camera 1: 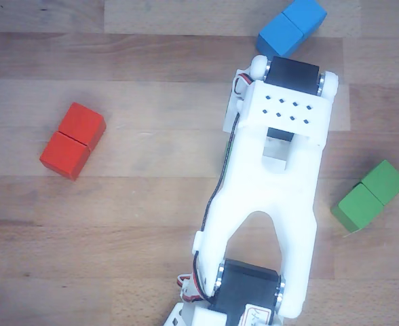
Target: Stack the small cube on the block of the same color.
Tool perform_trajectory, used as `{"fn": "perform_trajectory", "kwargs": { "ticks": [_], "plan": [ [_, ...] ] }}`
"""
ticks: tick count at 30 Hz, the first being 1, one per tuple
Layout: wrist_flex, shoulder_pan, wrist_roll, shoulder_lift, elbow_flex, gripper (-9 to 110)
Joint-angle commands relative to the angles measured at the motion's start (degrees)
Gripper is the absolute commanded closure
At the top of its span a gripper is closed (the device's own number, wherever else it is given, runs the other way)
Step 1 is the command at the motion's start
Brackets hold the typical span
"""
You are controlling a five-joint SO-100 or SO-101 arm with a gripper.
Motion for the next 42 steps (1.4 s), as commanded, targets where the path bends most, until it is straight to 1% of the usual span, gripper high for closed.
{"fn": "perform_trajectory", "kwargs": {
  "ticks": [1,14,25,35,42],
  "plan": [
    [0.0,-3.6,0.26,3.43,-4.66,77],
    [0.0,-5.45,0.44,2.72,-4.48,77],
    [-0.09,-4.92,0.44,-3.87,-4.66,77],
    [-7.56,-4.92,-0.18,-7.47,-4.66,77],
    [-8.61,-4.92,-0.26,-7.73,-4.57,77]
  ]
}}
